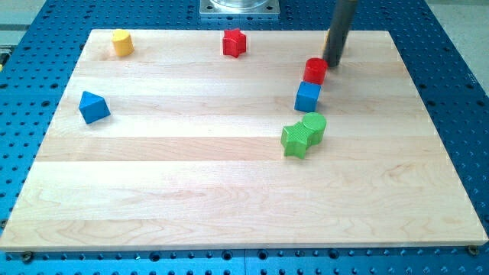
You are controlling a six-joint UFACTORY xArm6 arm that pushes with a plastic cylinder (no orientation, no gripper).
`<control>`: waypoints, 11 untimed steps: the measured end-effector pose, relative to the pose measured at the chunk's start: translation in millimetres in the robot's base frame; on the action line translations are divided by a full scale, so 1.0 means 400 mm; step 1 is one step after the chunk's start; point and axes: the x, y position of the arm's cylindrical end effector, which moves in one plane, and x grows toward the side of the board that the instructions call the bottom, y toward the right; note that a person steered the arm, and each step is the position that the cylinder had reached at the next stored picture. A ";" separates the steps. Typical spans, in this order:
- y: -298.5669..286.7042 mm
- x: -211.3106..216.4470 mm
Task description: Place the red circle at the center right of the board
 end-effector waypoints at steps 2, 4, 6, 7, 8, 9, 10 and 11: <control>-0.120 0.028; 0.024 0.111; 0.094 0.164; 0.113 0.184; 0.141 0.220; 0.114 0.221; 0.070 0.256; 0.076 0.350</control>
